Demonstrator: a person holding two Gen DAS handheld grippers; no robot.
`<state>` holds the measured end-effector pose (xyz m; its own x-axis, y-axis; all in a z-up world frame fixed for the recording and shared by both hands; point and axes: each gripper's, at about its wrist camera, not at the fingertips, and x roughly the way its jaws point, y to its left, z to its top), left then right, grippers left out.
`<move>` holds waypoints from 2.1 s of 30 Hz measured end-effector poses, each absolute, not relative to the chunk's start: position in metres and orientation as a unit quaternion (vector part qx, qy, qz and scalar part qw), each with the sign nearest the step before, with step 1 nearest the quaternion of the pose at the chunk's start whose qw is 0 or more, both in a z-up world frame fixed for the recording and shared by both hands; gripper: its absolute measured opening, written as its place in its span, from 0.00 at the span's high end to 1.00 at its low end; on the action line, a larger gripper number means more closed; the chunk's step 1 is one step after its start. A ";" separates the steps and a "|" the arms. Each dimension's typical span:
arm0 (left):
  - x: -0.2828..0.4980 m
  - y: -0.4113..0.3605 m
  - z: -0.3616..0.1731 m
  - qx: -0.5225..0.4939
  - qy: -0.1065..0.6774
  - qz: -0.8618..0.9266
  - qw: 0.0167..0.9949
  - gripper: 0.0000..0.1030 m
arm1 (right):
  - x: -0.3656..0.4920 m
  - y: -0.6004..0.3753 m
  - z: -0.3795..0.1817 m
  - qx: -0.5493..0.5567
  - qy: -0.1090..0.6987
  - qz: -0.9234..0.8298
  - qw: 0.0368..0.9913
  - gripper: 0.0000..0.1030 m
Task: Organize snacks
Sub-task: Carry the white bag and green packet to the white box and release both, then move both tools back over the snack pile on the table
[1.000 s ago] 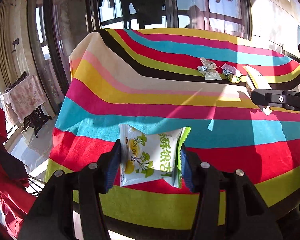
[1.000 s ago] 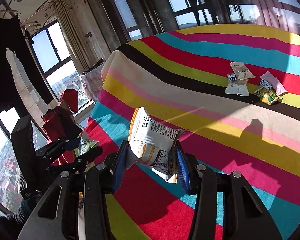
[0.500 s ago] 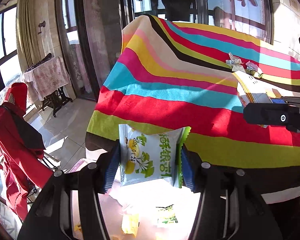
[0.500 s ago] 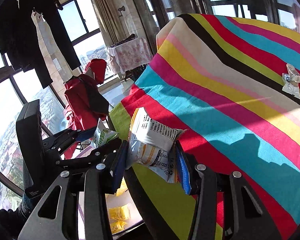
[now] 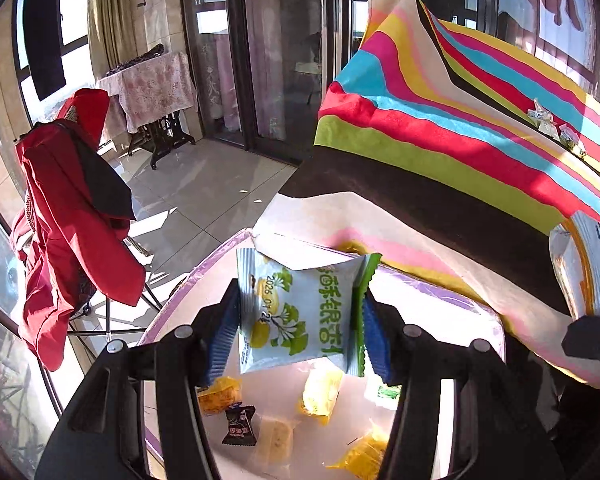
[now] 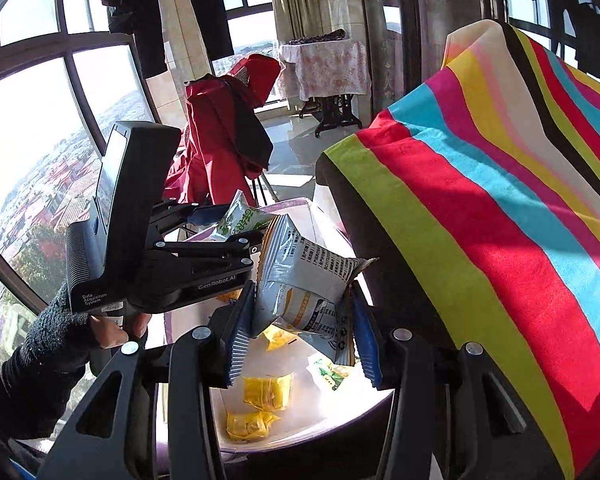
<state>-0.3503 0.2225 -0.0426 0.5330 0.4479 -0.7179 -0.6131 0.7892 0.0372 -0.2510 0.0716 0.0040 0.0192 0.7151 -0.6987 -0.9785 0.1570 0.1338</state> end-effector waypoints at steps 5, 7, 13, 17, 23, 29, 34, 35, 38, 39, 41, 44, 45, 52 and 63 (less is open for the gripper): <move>-0.363 0.238 -0.066 -0.124 0.408 0.324 0.845 0.42 | -0.282 0.083 -0.020 -0.252 0.333 0.638 0.647 0.54; -0.366 0.242 -0.073 -0.129 0.418 0.331 0.836 0.41 | -0.292 0.086 -0.027 -0.272 0.333 0.644 0.633 0.54; -0.369 0.250 -0.079 -0.130 0.433 0.362 0.815 0.16 | -0.294 0.082 -0.026 -0.267 0.338 0.652 0.623 0.29; -0.366 0.248 -0.075 -0.123 0.431 0.368 0.815 0.09 | -0.279 0.079 -0.024 -0.248 0.351 0.645 0.632 0.28; -0.355 0.245 -0.070 -0.114 0.438 0.373 0.810 0.03 | -0.270 0.076 -0.019 -0.232 0.355 0.635 0.645 0.27; -0.338 0.237 -0.051 -0.092 0.431 0.398 0.804 0.02 | -0.261 0.054 0.004 -0.209 0.317 0.639 0.669 0.19; -0.309 0.214 -0.009 -0.067 0.391 0.376 0.837 0.02 | -0.247 0.024 0.013 -0.194 0.293 0.620 0.701 0.19; -0.299 0.206 0.002 -0.058 0.384 0.365 0.846 0.02 | -0.243 0.018 0.015 -0.190 0.289 0.616 0.707 0.19; -0.263 0.175 0.028 -0.023 0.366 0.322 0.873 0.02 | -0.229 -0.005 0.019 -0.172 0.285 0.607 0.721 0.17; -0.248 0.163 0.036 -0.012 0.362 0.303 0.882 0.02 | -0.222 -0.013 0.022 -0.165 0.283 0.600 0.730 0.17; -0.216 0.141 0.047 0.000 0.358 0.255 0.898 0.02 | -0.208 -0.031 0.026 -0.147 0.279 0.583 0.749 0.17; -0.158 0.109 0.050 0.002 0.367 0.172 0.914 0.02 | -0.183 -0.062 0.034 -0.112 0.277 0.554 0.777 0.17; -0.139 0.100 0.048 0.002 0.370 0.154 0.916 0.02 | -0.173 -0.074 0.038 -0.091 0.281 0.549 0.782 0.16; -0.009 0.066 0.022 -0.117 0.415 0.035 0.901 0.02 | -0.090 -0.143 0.063 -0.009 0.297 0.435 0.850 0.15; 0.035 0.097 -0.004 -0.220 0.381 0.053 0.896 0.02 | 0.106 -0.157 0.016 0.118 0.445 0.250 0.852 0.15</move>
